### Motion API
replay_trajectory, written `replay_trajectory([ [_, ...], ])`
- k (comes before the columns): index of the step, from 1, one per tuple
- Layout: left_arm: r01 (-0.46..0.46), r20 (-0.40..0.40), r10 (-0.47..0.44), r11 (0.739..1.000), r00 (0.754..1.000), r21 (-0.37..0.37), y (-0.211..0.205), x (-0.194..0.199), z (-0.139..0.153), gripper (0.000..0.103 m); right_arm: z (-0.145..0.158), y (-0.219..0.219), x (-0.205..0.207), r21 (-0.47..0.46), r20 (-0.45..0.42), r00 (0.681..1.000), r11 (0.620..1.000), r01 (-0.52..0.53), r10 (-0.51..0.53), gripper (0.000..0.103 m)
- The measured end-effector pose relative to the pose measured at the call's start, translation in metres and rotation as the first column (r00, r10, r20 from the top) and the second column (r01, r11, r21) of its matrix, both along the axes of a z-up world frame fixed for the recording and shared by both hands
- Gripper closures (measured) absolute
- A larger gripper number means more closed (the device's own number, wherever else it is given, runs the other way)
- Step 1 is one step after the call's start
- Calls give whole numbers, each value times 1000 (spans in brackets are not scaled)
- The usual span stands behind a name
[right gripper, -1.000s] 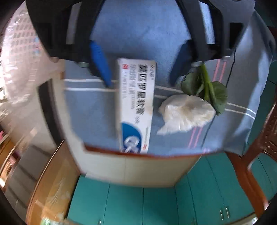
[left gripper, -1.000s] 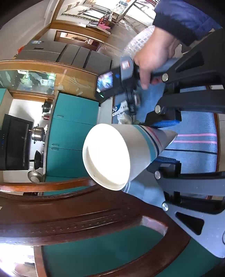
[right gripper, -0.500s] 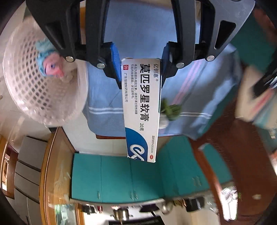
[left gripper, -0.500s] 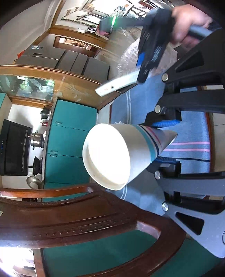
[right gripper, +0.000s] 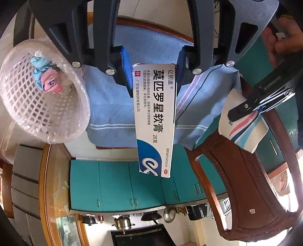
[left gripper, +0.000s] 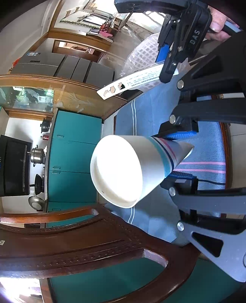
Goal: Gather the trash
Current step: 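Lift the ointment box with the right tool toward the wastebasket while the left tool holds the cup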
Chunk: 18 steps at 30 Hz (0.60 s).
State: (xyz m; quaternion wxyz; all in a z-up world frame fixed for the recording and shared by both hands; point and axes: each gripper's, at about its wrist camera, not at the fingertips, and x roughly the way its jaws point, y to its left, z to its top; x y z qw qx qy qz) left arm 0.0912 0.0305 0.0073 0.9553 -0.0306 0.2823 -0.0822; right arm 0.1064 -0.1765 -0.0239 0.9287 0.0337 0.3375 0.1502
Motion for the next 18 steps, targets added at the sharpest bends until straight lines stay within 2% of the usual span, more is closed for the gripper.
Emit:
replay_trajectory([
  [15, -1, -14, 1, 1000, 1000, 19, -3, 7, -6, 74, -2, -4, -4, 7, -7, 1000, 1000, -6, 6, 63],
  [18, -4, -13, 4, 1000, 1000, 18, -2, 8, -5, 74, 5, -10, -6, 19, 20, 1000, 1000, 13, -13, 63],
])
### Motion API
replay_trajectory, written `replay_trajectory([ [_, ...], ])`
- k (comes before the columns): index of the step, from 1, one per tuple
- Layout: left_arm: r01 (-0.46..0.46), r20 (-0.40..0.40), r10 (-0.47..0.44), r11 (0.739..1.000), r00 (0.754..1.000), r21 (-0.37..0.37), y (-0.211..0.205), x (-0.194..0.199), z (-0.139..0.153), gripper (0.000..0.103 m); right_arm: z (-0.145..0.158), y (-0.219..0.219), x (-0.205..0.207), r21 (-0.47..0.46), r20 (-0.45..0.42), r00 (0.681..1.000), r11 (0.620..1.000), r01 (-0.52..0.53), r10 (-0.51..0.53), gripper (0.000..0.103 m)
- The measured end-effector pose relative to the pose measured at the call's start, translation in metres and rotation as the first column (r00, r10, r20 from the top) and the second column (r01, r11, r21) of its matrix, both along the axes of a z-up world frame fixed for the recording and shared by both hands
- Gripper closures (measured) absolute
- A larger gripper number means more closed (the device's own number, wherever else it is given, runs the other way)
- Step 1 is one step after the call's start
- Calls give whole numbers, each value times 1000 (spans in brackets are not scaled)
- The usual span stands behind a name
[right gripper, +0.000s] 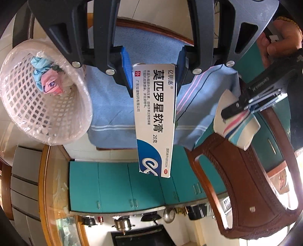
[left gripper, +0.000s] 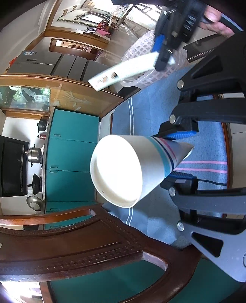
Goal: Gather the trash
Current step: 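Lift the ointment box with the right tool toward the wastebasket while the left tool holds the cup, then drop the ointment box into the wastebasket with the right tool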
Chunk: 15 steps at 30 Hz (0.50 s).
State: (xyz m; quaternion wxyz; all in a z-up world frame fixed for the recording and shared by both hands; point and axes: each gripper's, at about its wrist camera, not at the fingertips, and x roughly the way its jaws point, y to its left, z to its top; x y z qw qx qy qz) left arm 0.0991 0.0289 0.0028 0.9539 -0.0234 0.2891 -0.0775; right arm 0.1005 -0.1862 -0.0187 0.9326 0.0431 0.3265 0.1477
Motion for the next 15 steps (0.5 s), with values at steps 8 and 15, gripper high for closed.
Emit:
replay_trajectory([
  [8, 4, 0, -4, 1000, 1000, -2, -1, -1, -1, 74, 29, -94, 11, 37, 89, 965, 969, 245, -248, 56],
  [15, 42, -6, -42, 999, 999, 14, -19, -1, -5, 74, 22, -163, 14, 103, -13, 898, 893, 439, -440, 6],
])
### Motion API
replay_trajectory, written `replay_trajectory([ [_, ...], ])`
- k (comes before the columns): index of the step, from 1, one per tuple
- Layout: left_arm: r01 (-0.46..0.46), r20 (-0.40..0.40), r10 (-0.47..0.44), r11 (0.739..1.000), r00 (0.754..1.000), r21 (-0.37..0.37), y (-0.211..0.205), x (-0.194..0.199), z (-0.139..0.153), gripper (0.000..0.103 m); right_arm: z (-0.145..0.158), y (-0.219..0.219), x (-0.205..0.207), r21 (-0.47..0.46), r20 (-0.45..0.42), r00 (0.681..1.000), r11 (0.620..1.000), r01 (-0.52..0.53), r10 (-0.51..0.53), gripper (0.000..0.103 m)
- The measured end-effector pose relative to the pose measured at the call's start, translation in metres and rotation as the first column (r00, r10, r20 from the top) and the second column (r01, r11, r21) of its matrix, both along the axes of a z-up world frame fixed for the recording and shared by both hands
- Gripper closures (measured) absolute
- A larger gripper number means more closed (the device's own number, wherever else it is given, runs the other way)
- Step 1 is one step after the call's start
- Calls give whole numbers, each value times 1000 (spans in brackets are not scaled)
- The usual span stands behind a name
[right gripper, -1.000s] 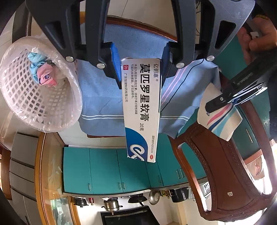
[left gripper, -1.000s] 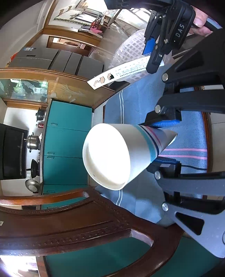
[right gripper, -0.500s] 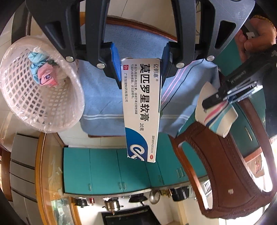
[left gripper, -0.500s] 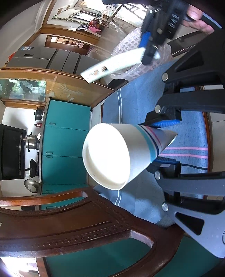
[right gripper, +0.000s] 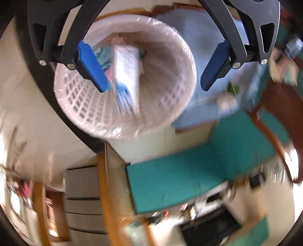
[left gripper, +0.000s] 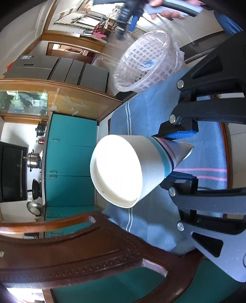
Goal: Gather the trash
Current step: 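Drop the ointment box into the wastebasket with the right tool, then carry the paper cup with the left tool into the wastebasket and release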
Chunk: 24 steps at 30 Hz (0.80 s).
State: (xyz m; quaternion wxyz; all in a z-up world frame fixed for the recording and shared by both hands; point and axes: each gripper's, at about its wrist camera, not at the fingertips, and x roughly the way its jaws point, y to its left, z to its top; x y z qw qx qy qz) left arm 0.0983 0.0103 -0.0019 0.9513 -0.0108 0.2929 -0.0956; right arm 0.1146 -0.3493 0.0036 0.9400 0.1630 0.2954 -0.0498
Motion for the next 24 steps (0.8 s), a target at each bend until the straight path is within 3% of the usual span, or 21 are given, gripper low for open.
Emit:
replay_trajectory([
  [3, 40, -11, -39, 999, 999, 6, -16, -1, -5, 74, 14, -21, -22, 64, 114, 989, 994, 85, -92, 6],
  [7, 128, -28, -127, 992, 991, 11, -54, -2, -6, 74, 22, -39, -38, 116, 192, 962, 978, 173, -193, 5],
  [10, 218, -35, -218, 976, 975, 11, -102, 6, 0, 73, 22, -51, -47, 173, 229, 939, 960, 221, -258, 5],
  [14, 359, -32, -360, 933, 932, -41, -185, 36, 21, 71, 19, -66, -50, 208, 242, 925, 947, 246, -294, 5],
  [15, 376, -51, -379, 925, 924, -51, -200, 44, 22, 53, 19, -67, -50, 213, 237, 926, 946, 245, -293, 5],
  [16, 379, -76, -381, 925, 922, -41, -214, 53, 22, 21, 18, -68, -50, 215, 233, 927, 945, 247, -295, 5],
  [17, 346, -96, -345, 938, 934, -6, -224, 60, 20, 13, 17, -71, -50, 220, 230, 927, 944, 246, -296, 5],
  [20, 295, -94, -291, 955, 952, 30, -218, 58, 17, 12, 16, -72, -47, 229, 216, 934, 945, 236, -285, 5],
  [24, 242, -59, -238, 968, 969, 72, -156, 31, 15, 10, 18, -63, -45, 204, 221, 944, 958, 201, -245, 5],
])
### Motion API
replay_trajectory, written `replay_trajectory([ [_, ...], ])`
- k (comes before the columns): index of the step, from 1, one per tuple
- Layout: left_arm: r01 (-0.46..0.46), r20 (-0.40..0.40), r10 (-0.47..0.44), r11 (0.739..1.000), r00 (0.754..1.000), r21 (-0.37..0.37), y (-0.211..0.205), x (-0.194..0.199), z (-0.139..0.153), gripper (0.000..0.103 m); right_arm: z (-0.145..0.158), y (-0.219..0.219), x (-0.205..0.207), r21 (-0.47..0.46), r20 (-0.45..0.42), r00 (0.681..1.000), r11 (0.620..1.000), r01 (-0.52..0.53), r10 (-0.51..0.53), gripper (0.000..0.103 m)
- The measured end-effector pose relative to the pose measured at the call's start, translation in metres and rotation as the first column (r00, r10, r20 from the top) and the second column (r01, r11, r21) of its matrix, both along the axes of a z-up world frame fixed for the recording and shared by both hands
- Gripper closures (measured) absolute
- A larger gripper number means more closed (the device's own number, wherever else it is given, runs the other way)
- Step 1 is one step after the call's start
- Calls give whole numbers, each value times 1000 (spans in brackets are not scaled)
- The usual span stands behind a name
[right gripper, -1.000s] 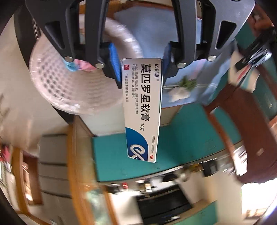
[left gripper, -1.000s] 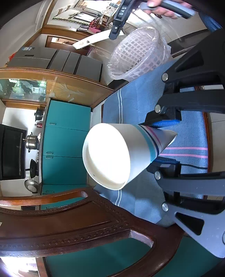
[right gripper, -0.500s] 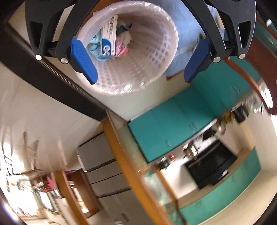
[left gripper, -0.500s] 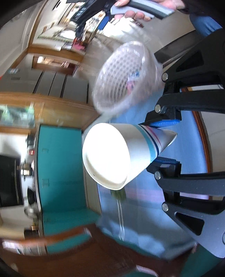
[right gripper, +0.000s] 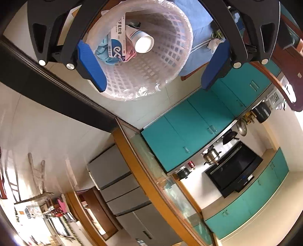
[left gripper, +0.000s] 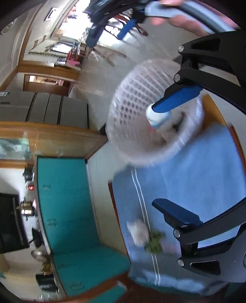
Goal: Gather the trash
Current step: 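Carry the paper cup with the left tool into the wastebasket and release, then move both open tools back over the chair seat toward the tissue and leaves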
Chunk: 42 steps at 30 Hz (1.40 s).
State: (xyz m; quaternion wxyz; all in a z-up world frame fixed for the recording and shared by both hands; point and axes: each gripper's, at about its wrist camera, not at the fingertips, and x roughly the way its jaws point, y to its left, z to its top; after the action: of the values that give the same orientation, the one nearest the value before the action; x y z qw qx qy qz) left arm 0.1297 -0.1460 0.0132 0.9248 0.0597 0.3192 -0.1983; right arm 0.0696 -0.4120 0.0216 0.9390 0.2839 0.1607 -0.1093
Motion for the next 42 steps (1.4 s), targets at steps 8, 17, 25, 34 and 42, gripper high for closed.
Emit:
replay_trajectory([
  [8, -283, 87, 287, 957, 954, -58, 145, -37, 7, 5, -9, 84, 24, -149, -133, 972, 966, -213, 194, 5],
  [17, -348, -1, 348, 937, 938, -39, 183, -24, -22, 5, -32, 197, 24, -295, -271, 878, 834, -466, 394, 5],
  [25, -313, 7, 314, 948, 949, -48, 175, -31, -21, 5, -40, 206, 25, -290, -293, 870, 830, -477, 397, 5],
  [34, -319, 6, 320, 945, 947, -71, 172, -28, -19, 5, -44, 206, 31, -289, -316, 863, 826, -484, 395, 5],
  [42, -379, 60, 385, 921, 921, -92, 186, -26, -7, 5, -56, 231, 79, -206, -373, 807, 808, -553, 457, 5],
])
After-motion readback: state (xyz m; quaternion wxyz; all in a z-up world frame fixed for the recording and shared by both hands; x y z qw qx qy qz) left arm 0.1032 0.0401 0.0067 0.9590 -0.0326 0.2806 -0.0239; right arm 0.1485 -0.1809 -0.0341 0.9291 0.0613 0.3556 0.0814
